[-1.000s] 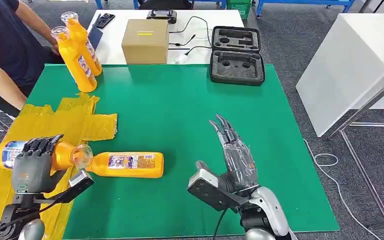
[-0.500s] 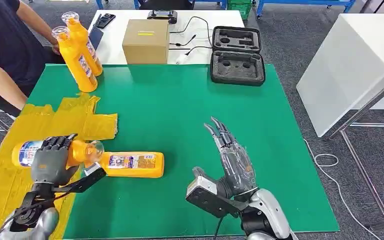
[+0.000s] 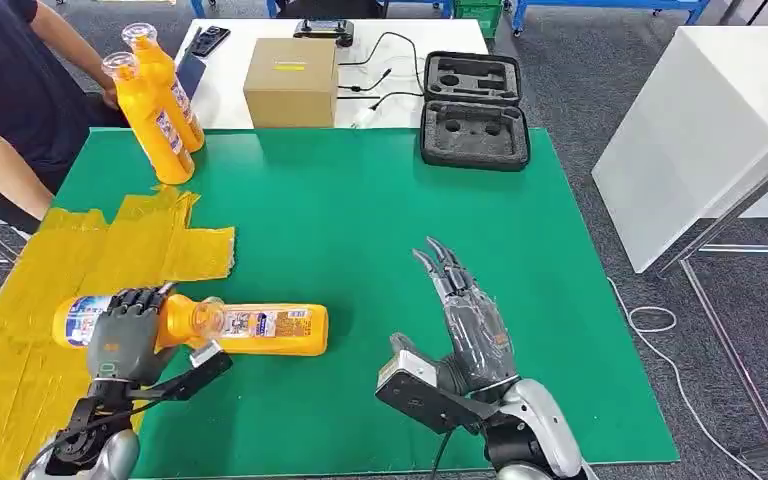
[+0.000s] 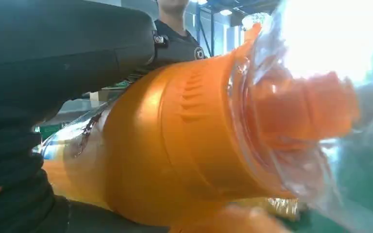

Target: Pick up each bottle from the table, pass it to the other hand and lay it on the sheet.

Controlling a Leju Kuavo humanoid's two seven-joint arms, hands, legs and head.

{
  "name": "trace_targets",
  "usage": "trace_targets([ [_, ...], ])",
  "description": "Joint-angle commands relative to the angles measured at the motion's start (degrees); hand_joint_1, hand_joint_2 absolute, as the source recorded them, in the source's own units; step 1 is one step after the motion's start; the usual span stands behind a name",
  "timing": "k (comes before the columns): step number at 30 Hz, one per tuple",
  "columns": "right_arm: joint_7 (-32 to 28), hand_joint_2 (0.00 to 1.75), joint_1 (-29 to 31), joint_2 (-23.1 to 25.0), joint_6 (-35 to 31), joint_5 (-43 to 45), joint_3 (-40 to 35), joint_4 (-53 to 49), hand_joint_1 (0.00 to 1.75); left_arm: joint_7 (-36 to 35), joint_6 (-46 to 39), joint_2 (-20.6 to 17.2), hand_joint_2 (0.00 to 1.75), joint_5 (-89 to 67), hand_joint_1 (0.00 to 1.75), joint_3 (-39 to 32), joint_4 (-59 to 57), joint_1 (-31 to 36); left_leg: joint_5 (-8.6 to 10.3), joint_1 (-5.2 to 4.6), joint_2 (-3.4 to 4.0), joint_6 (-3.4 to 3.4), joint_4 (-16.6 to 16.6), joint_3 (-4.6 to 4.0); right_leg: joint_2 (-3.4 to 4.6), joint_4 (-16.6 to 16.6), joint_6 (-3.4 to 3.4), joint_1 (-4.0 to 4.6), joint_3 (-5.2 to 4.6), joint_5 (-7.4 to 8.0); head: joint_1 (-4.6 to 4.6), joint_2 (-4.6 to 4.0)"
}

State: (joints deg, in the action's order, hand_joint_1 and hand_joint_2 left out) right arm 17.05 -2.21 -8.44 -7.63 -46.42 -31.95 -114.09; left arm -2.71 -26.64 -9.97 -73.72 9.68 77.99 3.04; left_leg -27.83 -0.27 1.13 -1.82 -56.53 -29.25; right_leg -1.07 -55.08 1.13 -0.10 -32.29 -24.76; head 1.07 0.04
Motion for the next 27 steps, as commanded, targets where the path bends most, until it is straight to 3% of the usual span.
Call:
trace_targets([
  [1,-0.9,0.0,0.7,-1.1,-0.6,0.9,-0.3,5.1,0.0,-0.3,1.7,-0.4,0.0,-2.8,0.0,1.9,0.8,-0.4,0.01,0.02,-0.12,0.12,0.1,0.12,0.02,0.1,-0.03,0.0,0.14,0.0,0.0,0.0],
  [27,-0.9,0.0,2.2,0.7,-0.4,0.9,-0.7,7.5,0.0,-1.0,0.5,-0.1,0.0,-1.1,0.0,0.7,0.0,1.5,0.02,0.01,-0.06,0.09,0.0,0.09,0.07,0.0,-0.02,0.02,0.09,0.03,0.0,0.0],
])
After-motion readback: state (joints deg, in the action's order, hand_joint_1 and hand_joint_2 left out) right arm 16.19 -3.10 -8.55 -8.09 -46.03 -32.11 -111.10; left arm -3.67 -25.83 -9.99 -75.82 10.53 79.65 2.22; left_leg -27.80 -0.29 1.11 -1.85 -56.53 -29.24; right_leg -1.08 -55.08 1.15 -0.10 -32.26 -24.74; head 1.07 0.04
